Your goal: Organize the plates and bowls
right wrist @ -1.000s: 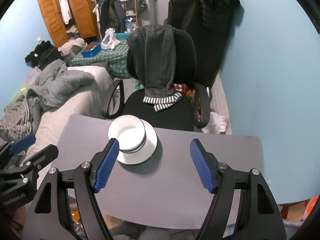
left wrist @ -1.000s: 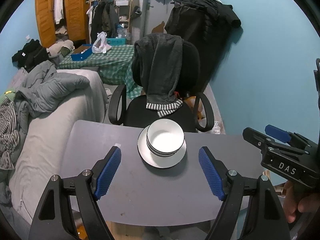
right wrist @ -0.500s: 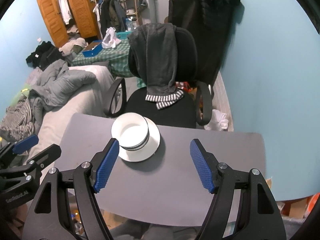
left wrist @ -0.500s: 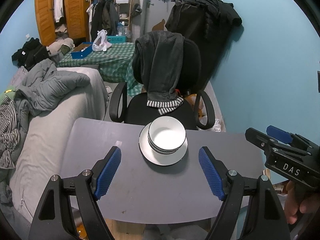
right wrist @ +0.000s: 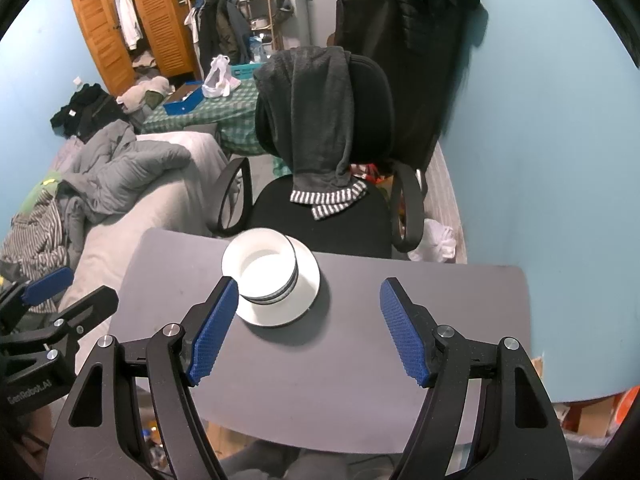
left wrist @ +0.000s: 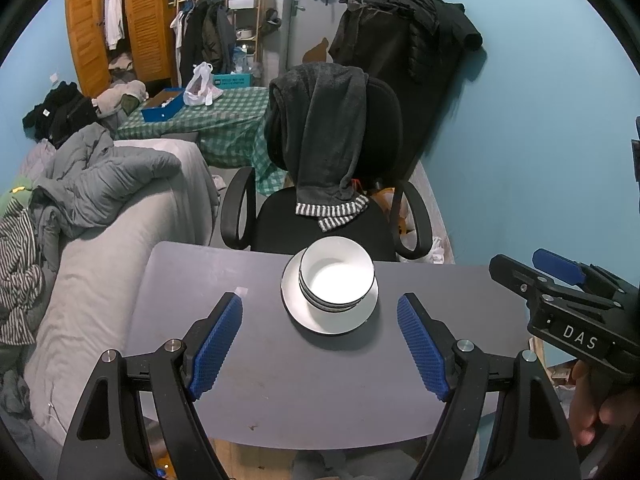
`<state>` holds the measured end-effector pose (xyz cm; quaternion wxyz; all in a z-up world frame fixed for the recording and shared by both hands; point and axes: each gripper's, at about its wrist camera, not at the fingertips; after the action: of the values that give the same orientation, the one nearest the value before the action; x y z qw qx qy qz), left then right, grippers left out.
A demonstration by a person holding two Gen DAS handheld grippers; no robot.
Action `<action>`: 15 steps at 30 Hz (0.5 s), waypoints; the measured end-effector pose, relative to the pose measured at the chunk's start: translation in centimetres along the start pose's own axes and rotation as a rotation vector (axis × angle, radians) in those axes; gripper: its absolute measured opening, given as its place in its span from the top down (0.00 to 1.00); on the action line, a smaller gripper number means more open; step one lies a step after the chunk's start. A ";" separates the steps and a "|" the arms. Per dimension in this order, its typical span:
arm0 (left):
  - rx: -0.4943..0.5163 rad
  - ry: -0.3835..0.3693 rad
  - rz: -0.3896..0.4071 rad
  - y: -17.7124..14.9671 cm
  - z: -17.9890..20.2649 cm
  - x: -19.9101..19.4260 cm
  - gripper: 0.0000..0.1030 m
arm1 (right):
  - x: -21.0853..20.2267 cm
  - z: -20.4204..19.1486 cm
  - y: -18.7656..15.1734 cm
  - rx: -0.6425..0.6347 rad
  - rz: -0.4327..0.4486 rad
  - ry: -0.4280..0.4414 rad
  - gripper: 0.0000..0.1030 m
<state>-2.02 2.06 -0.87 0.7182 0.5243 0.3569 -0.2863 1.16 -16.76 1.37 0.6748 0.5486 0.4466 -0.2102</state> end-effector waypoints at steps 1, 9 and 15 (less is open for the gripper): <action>0.001 0.000 -0.002 0.0 -0.1 0.0 0.21 | 0.1 0.0 0.1 0.002 0.001 -0.001 0.30; 0.002 0.002 -0.001 0.1 0.0 0.0 0.21 | 0.2 -0.1 0.2 0.001 0.002 0.000 0.30; 0.009 0.002 -0.006 0.4 -0.2 0.4 0.21 | 0.0 -0.2 0.4 0.000 0.001 0.001 0.30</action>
<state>-1.56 2.33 -0.98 0.7147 0.5268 0.3576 -0.2895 1.39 -16.44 1.56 0.6748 0.5488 0.4466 -0.2097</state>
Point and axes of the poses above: each gripper's, at about its wrist camera, not at the fingertips, and x roughly the way its jaws point, z to its right, y to its top, and after that the axes turned 4 degrees about -x, right-handed
